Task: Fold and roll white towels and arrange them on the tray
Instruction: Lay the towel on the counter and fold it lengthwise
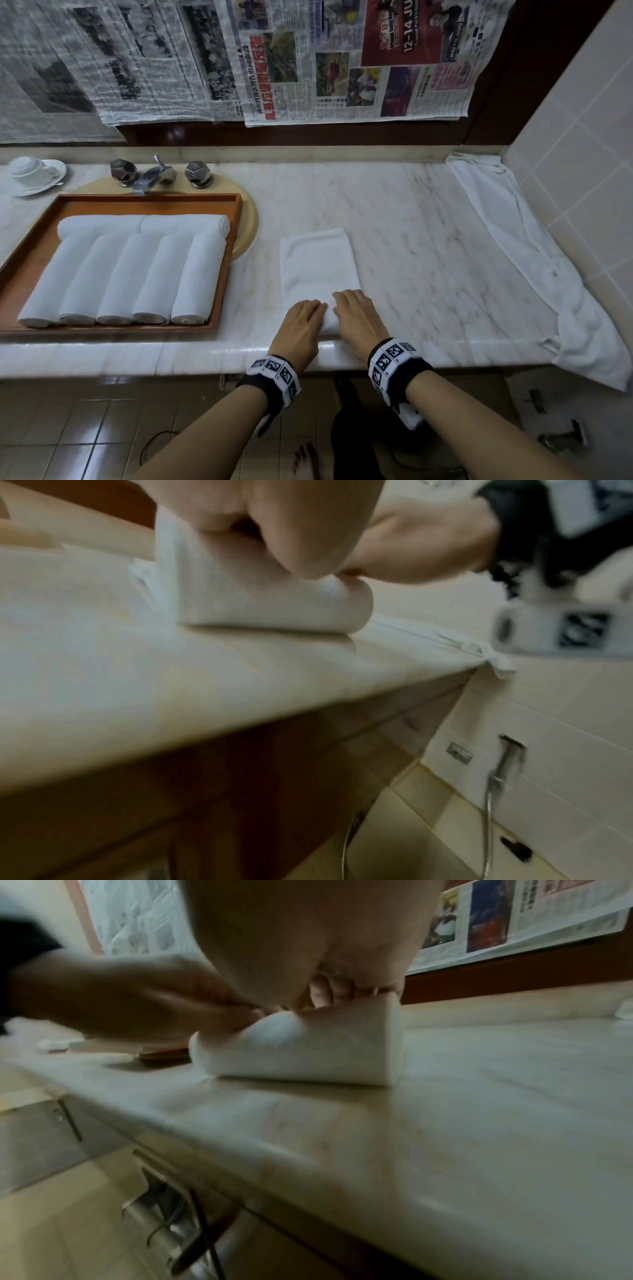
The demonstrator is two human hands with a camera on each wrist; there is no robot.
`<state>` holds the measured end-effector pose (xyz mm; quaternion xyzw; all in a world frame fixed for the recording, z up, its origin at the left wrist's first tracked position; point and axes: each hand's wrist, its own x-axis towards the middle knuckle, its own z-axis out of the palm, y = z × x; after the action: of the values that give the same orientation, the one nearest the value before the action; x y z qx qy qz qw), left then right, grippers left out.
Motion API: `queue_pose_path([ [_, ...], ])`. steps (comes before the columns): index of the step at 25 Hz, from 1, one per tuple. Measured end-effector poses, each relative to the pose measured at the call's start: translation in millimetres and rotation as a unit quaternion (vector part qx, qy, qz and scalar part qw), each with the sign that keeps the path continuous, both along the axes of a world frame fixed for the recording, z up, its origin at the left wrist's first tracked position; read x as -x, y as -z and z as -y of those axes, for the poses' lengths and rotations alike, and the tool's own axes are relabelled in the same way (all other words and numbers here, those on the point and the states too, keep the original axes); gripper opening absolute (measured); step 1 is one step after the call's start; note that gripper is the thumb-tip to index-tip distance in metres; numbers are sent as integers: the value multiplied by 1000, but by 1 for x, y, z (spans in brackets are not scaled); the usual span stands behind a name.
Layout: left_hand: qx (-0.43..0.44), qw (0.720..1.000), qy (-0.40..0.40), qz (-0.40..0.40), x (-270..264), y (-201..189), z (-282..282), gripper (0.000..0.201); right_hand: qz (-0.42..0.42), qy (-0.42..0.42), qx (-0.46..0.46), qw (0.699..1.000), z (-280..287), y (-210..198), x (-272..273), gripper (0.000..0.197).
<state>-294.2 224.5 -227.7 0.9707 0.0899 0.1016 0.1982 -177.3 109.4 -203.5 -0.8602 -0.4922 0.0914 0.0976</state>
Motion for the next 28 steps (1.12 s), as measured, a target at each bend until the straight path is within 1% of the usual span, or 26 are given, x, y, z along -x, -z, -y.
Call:
queue_pose_path([
  [3, 2, 996, 8, -92, -25, -18, -19, 40, 27, -18, -27, 999, 8, 10, 7, 42],
  [5, 2, 994, -10, -110, -33, -20, -20, 37, 10, -20, -26, 999, 2, 7, 2, 41],
  [6, 10, 994, -31, -100, -31, -20, -15, 36, 5, -18, -18, 1000, -2, 3, -2, 38],
  [7, 17, 996, -47, -73, -25, -17, -9, 35, -3, -19, 5, 1000, -7, -1, -5, 35],
  [8, 17, 998, -51, -28, -17, -11, -2, 34, -15, -20, 27, 999, -11, -7, -8, 34],
  [9, 3, 999, -44, 14, -8, -4, 3, 34, -30, -17, 46, 998, -15, -10, -10, 34],
  [10, -15, 999, -32, 39, 0, 2, 8, 35, -38, -16, 67, 997, -18, -13, -11, 34],
  [11, -29, 998, -28, 47, 4, 8, 9, 38, -43, -10, 75, 996, -18, -13, -11, 33],
  [12, -25, 999, -29, 36, 3, 7, 8, 41, -45, 5, 63, 997, -17, -12, -8, 32],
  [13, -16, 999, -35, 9, -1, 3, 5, 42, -38, 23, 34, 998, -14, -11, -4, 30],
  [14, -10, 999, -44, -27, -8, -3, 1, 39, -19, 35, 3, 999, -10, -9, 4, 28],
  [15, -14, 996, -50, -71, -16, -11, -4, 34, -5, 31, -7, 999, -5, -5, 11, 29],
  [16, -26, 992, -48, -111, -25, -18, -8, 31, 4, 17, -15, 1000, 1, 1, 18, 35],
  [18, -37, 984, -45, -169, -39, -26, -17, 32, 16, -12, -9, 1000, 7, 9, 20, 49],
  [19, -29, 982, -48, -181, -42, -26, -19, 34, 7, -18, -8, 1000, 6, 8, 15, 51],
  [20, -18, 985, -54, -165, -41, -27, -17, 35, 2, -20, -19, 1000, 3, 2, 9, 50],
  [22, -6, 995, -65, -78, -26, -23, -7, 41, -1, -34, -8, 999, -5, -5, -4, 38],
  [24, -36, 998, -56, -5, -8, -10, 6, 53, -11, -33, 23, 999, -11, -9, -10, 31],
  [25, -57, 997, -44, 3, 1, -4, 11, 58, -20, -25, 43, 999, -15, -11, -12, 31],
  [26, -66, 997, -32, -10, 8, -1, 15, 62, -23, -23, 56, 998, -16, -12, -13, 31],
  [27, -68, 997, -22, -24, 11, 2, 17, 63, -28, -20, 59, 998, -17, -9, -13, 32],
  [28, -65, 997, -16, -35, 10, 1, 15, 63, -32, -12, 39, 999, -15, -6, -10, 34],
])
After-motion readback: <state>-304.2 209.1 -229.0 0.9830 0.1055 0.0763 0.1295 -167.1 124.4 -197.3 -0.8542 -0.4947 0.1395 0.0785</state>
